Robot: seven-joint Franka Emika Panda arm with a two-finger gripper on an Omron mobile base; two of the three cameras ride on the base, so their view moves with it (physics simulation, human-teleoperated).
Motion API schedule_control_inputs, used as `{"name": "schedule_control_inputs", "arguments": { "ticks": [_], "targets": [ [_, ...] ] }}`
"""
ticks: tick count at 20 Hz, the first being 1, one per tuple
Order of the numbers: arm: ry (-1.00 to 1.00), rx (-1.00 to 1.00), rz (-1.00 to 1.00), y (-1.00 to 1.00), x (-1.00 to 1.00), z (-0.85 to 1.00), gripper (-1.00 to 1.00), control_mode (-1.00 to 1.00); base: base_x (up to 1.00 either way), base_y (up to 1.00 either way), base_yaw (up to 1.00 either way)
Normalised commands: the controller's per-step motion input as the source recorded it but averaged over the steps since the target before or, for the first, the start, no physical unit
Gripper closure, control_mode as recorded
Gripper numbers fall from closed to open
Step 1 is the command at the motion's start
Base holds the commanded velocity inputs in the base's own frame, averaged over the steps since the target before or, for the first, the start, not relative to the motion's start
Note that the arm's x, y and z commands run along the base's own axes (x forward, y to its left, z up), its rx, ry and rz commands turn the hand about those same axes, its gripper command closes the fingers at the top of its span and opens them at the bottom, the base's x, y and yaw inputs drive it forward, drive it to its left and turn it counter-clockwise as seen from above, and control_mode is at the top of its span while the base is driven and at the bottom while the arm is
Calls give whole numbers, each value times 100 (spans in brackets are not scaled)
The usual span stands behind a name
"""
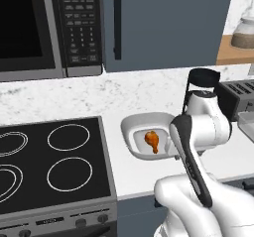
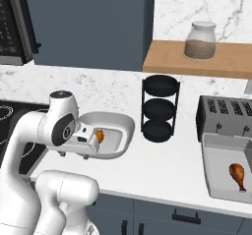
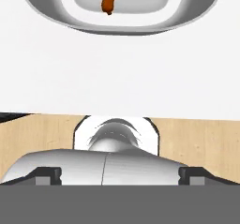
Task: Place one garlic and one chicken drumstick in each tupperware on the nearby counter, to pack two identical lunches.
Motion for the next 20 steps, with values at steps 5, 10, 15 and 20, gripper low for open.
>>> {"name": "schedule_control_inputs", "arguments": {
  "ticks": [5, 10, 15, 20],
  "targets": [
    [0, 0, 0, 0, 0, 0, -100, 100, -11, 0, 0],
    [0, 0, 0, 0, 0, 0, -100, 100, -100, -25, -28],
    [0, 0, 0, 0, 0, 0, -100, 100, -84, -68, -40],
    [0, 0, 0, 0, 0, 0, -100, 100, -15, -100, -44]
  ]
}}
